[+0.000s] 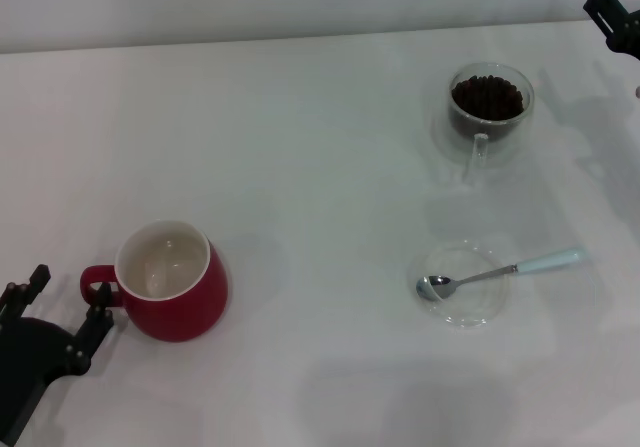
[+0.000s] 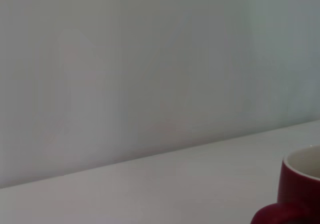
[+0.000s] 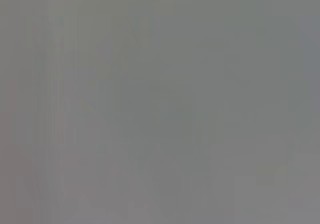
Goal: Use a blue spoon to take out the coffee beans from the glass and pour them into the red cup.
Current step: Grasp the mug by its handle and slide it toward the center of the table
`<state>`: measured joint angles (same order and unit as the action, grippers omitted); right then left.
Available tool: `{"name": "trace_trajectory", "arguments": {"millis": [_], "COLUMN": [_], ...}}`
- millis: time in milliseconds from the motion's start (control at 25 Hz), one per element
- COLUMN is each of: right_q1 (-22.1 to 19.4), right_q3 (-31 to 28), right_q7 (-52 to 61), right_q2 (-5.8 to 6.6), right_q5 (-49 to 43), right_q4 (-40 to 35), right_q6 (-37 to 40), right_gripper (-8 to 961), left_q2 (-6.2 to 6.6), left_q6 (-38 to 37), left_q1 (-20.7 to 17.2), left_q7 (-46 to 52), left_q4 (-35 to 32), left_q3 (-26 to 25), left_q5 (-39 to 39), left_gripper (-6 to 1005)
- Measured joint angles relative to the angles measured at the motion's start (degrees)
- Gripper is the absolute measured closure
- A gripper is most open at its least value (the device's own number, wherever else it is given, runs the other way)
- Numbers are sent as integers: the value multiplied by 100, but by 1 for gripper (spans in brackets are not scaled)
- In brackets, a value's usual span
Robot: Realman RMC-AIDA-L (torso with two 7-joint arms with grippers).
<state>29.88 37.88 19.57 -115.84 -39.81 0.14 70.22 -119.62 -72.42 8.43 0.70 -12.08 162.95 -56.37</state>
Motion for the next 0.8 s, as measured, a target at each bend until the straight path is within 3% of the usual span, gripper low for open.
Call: {"name": "trace_trajectory", "arguments": {"millis": [200,800], "right_q1": [0,18], "right_q3": [0,0], "right_q7": [4,12], "right_q2": [0,-8], "right_q5": [0,0], "right_q4": [4,-9], "right_q6": [0,0], "right_gripper": [77,78], "left_q2": [0,-9], "left_q6": [55,284], "left_q1": [60,203], "left_q7": [0,0], "left_q4": [-6,-35], "left_q3": [-9,-1], "left_q5": [-18,-2], "left_gripper": [308,330]}}
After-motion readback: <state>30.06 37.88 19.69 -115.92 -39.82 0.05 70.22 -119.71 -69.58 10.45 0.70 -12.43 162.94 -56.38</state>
